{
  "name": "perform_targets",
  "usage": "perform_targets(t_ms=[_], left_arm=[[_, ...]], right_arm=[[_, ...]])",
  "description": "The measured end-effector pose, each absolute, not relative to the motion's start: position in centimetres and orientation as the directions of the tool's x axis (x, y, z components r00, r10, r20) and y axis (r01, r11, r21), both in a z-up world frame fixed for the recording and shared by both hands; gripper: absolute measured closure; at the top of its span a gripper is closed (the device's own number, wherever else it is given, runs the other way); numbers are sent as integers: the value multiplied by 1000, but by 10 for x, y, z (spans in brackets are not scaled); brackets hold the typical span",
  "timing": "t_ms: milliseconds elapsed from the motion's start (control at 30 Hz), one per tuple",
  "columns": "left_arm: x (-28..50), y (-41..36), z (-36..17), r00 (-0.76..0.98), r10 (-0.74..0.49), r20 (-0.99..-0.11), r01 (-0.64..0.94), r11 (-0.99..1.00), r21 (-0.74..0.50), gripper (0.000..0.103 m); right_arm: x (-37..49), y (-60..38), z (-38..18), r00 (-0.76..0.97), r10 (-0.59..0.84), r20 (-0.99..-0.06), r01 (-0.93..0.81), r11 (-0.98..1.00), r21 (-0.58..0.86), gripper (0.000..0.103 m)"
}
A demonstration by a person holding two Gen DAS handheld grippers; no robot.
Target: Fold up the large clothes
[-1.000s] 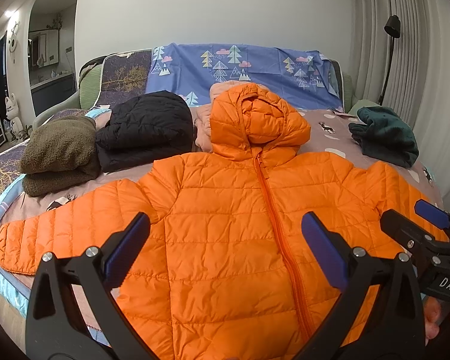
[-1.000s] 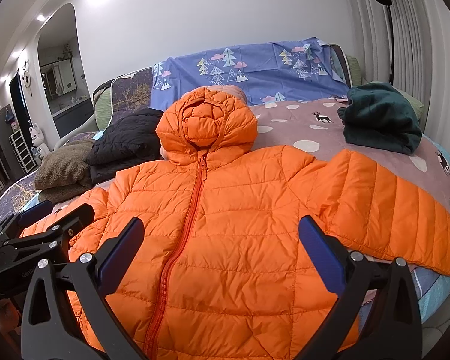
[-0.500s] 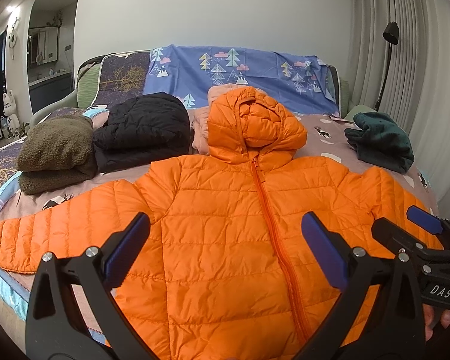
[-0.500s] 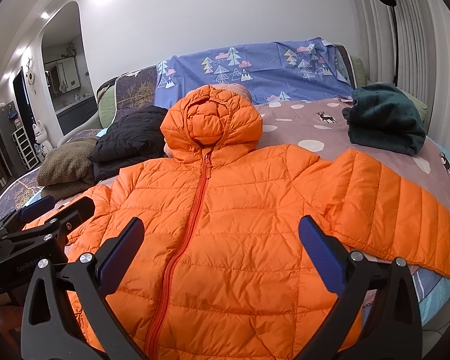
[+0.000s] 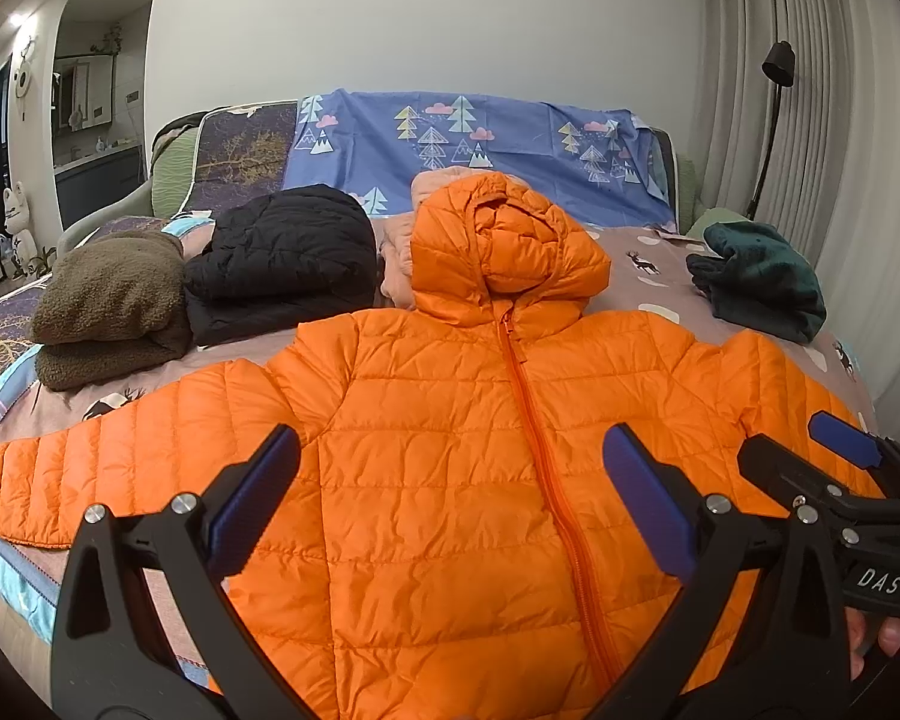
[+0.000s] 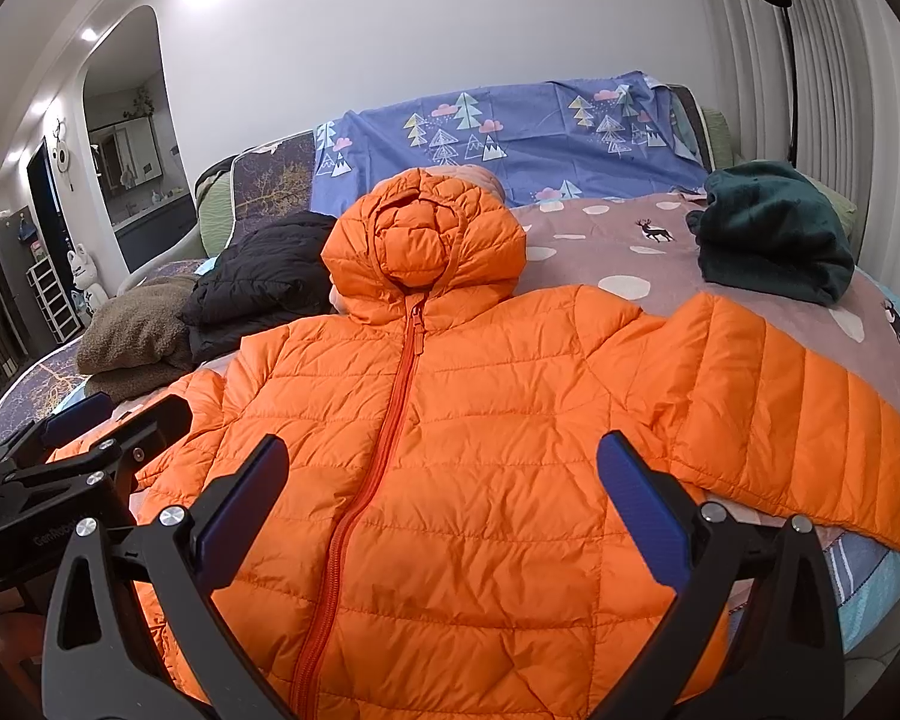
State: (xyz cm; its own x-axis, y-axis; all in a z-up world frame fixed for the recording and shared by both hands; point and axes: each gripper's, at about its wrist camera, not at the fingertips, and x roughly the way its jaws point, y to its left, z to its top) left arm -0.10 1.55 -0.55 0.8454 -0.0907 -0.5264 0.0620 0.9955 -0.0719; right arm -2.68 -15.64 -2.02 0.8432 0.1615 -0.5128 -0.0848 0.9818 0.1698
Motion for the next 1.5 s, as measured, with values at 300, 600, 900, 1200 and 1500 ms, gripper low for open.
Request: perform_targets(t_ms=[300,600,900,1200,1500], left_arm=[[-1,15,-6,845,-94,-526,64,995,-74,2],[1,15,-7,845,-105,-524,71,994,-85,2],[24,26,-3,847,-142,-512,89,988,-127,2],[69,41,16,873,-160,-461,108,985,-137,3],[121,46,39,889,-177,-422,138,983,-121,6]], right_arm=[[-27,-154,-22,841,166,-514,-89,981,171,1],[-25,-151,-24,840,172,-514,-95,980,172,1],[-9,-157,-23,842,189,-505,-105,976,190,1],[37,-175,-2,842,278,-461,-197,956,218,4],[95,-184,28,838,354,-414,-294,934,204,4]])
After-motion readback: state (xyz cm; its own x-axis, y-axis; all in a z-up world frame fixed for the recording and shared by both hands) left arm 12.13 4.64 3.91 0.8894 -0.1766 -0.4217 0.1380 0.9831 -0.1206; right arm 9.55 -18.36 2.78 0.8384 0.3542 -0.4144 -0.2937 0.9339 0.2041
